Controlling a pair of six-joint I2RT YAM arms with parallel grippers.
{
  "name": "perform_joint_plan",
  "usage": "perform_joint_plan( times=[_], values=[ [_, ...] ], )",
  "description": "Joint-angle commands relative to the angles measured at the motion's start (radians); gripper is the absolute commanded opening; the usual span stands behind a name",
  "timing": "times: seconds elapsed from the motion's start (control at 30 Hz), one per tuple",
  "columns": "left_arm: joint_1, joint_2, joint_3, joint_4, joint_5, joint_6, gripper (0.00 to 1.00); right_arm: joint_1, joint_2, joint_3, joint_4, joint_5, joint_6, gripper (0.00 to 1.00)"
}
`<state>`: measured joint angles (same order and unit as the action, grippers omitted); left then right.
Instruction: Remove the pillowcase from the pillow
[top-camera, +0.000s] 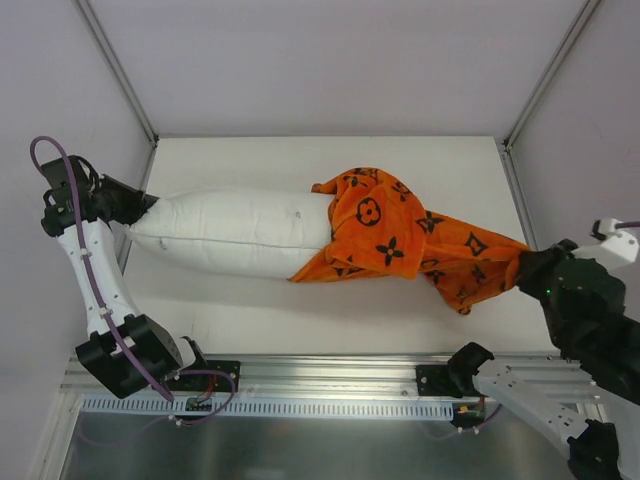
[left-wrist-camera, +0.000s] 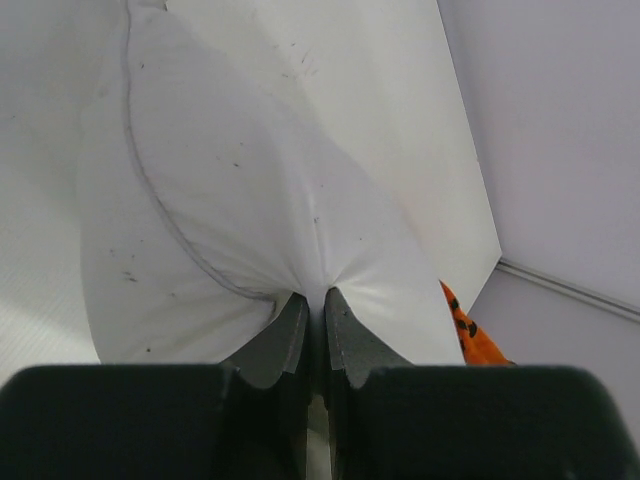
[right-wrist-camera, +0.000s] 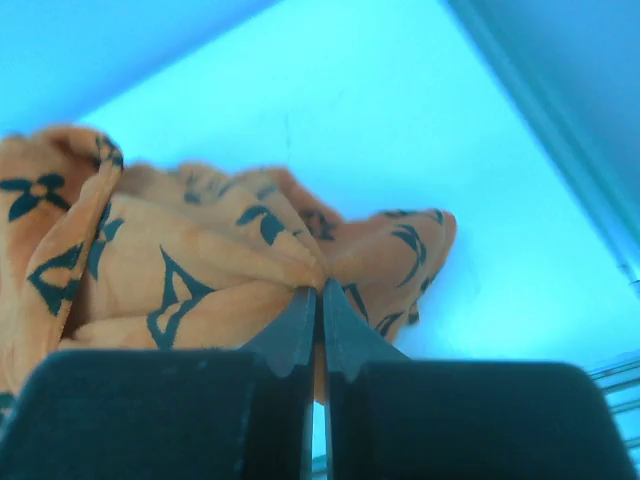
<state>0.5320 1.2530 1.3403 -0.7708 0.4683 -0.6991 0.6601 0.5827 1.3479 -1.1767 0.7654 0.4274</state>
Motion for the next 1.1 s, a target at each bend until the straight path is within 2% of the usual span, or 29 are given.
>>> perform_joint_plan(
  times=[0.0,0.1,0.2,0.27,0.4,0.5,0.63,0.73,0.77,0.8,0.9,0.97,1.0,1.07],
  values=[
    [0.065,-0.038,0.053,0.107,0.001,-0.031,0.00,-0.014,-0.007,0.196,-0.074,0.369,-0.122,0.01],
    [0.072,-0.066,0.059,0.105,0.020,-0.043,0.00,-0.005,0.025,0.374,-0.069,0.475,-0.196,0.01],
    [0.072,-0.107,0.079,0.102,0.015,-0.051,0.00,0.012,0.078,0.495,-0.049,0.506,-0.288,0.01],
    [0.071,-0.118,0.097,0.097,0.003,-0.047,0.00,0.027,0.118,0.485,0.029,0.515,-0.378,0.01],
    [0.071,-0.081,0.114,0.096,0.019,-0.045,0.00,0.050,0.192,0.389,0.104,0.526,-0.444,0.01],
    [0.071,-0.063,0.100,0.094,0.018,-0.048,0.00,0.021,0.284,0.314,0.109,0.543,-0.431,0.01],
    [0.056,-0.056,0.080,0.094,0.035,-0.024,0.00,-0.095,0.348,0.188,0.274,0.231,-0.487,0.01],
    [-0.065,-0.044,0.102,0.084,0.007,0.068,0.00,-0.184,0.469,0.166,0.285,0.069,-0.472,0.01],
    [-0.157,-0.044,0.109,0.073,-0.025,0.116,0.00,-0.207,0.546,0.160,0.293,0.027,-0.476,0.01],
    [-0.202,-0.047,0.115,0.053,-0.087,0.136,0.00,-0.235,0.584,0.161,0.298,-0.024,-0.478,0.01],
    [-0.352,-0.056,0.135,0.045,-0.134,0.185,0.02,-0.270,0.745,0.187,0.328,-0.092,-0.489,0.01],
    [-0.410,-0.063,0.157,0.036,-0.143,0.205,0.14,-0.287,0.822,0.232,0.331,-0.113,-0.501,0.01],
    [-0.426,-0.069,0.161,0.034,-0.151,0.214,0.33,-0.293,0.888,0.244,0.331,-0.133,-0.506,0.01],
    [-0.446,-0.093,0.166,0.033,-0.152,0.233,0.58,-0.301,0.940,0.272,0.330,-0.159,-0.518,0.01]
  ],
)
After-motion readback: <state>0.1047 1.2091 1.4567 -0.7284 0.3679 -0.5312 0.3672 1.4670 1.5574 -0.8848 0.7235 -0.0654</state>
